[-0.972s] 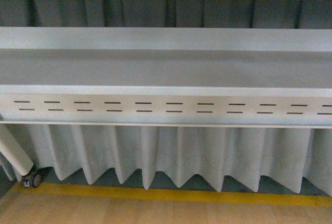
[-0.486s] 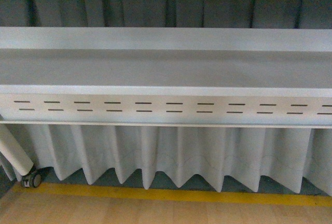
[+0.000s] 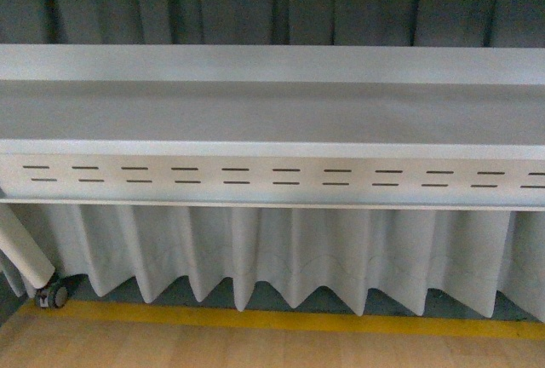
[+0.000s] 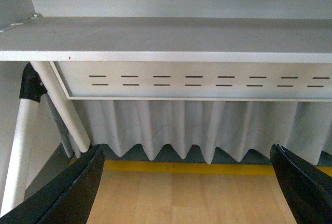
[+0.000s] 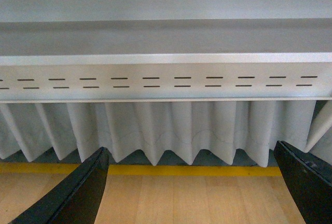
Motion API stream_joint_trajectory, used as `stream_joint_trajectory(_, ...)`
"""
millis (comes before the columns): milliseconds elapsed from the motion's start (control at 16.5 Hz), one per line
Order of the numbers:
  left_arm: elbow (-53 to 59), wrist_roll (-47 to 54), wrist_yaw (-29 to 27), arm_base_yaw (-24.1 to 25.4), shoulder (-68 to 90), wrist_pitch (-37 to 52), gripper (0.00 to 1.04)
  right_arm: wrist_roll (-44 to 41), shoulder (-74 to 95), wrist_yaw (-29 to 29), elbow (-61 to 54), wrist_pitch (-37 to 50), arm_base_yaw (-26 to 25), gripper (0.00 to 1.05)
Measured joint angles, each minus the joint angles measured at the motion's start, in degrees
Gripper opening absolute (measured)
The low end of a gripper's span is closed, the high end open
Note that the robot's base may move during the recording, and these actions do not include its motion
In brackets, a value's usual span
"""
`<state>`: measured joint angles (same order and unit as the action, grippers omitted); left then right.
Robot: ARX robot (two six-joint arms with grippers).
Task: Wind up and store yellow beetle toy
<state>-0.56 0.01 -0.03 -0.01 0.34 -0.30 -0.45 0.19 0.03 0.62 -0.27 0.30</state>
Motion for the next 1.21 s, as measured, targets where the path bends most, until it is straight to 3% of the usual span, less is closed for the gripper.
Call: stream_joint_trajectory(1215,0.0,0.0,0.0,0.0,0.0,0.0,0.98,0.0,0.0,0.0,0.0,0.0,0.0,0.98)
